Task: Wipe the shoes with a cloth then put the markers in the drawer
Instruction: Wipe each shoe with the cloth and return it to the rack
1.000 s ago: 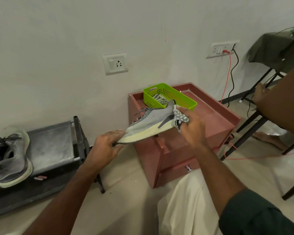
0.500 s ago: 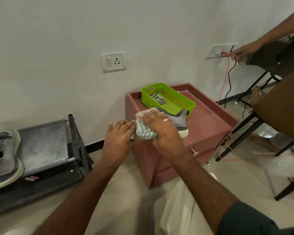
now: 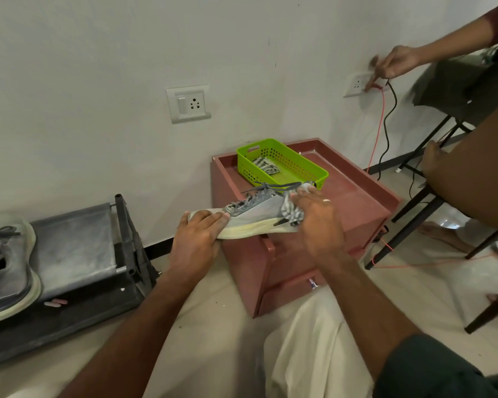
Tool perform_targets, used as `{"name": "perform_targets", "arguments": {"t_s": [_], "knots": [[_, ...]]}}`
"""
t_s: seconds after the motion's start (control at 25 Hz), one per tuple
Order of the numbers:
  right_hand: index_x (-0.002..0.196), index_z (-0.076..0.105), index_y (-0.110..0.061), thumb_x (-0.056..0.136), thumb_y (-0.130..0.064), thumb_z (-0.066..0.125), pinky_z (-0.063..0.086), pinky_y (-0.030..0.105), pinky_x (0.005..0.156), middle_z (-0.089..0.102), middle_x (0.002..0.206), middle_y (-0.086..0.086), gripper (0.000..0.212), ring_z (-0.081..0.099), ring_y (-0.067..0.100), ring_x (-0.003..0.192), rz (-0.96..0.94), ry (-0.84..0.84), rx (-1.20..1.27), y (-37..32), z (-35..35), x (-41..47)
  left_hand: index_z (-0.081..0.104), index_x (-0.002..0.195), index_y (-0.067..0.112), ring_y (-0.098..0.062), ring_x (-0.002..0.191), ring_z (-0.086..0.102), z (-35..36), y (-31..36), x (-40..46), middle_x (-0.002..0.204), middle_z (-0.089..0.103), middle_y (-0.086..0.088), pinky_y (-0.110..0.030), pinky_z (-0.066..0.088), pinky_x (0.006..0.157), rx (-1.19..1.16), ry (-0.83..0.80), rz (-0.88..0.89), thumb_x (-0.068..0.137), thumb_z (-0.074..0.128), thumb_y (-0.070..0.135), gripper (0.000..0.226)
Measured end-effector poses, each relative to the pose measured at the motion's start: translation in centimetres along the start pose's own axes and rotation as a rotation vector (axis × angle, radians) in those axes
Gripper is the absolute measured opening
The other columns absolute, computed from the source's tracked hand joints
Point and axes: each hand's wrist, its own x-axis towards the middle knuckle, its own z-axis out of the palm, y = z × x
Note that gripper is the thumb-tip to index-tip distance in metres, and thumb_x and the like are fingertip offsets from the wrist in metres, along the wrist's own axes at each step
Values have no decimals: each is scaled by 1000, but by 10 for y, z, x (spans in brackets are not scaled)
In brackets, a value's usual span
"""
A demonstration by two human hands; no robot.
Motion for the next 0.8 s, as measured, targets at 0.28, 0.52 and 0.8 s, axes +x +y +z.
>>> {"name": "perform_targets", "arguments": {"t_s": [0.28, 0.52, 0.8], "knots": [[116, 71, 1, 79, -6, 42, 46, 43, 105, 71, 118, 17, 48, 64, 36, 116, -505, -156, 72, -73, 27, -20, 76, 114, 13, -30, 102, 71, -6, 0, -6, 112, 77, -5, -65, 51, 93, 69, -45, -5, 58, 94, 9, 59], [122, 69, -8, 77, 4, 58, 39, 37, 111, 68, 126, 13, 48, 56, 32, 127, -20, -90, -126, -2, -4, -2, 71, 123, 12, -33, 110, 66, -6, -2, -8, 123, 72, -5, -65, 46, 100, 143, 32, 83, 73, 82, 7, 52], [123, 67, 0, 74, -1, 43, 39, 38, 114, 67, 126, 17, 54, 58, 34, 125, -448, -211, 81, -70, 29, -24, 73, 118, 9, -34, 111, 67, -3, 3, -12, 122, 72, -8, -65, 41, 107, 196, 80, 133, 79, 66, 9, 40]]}}
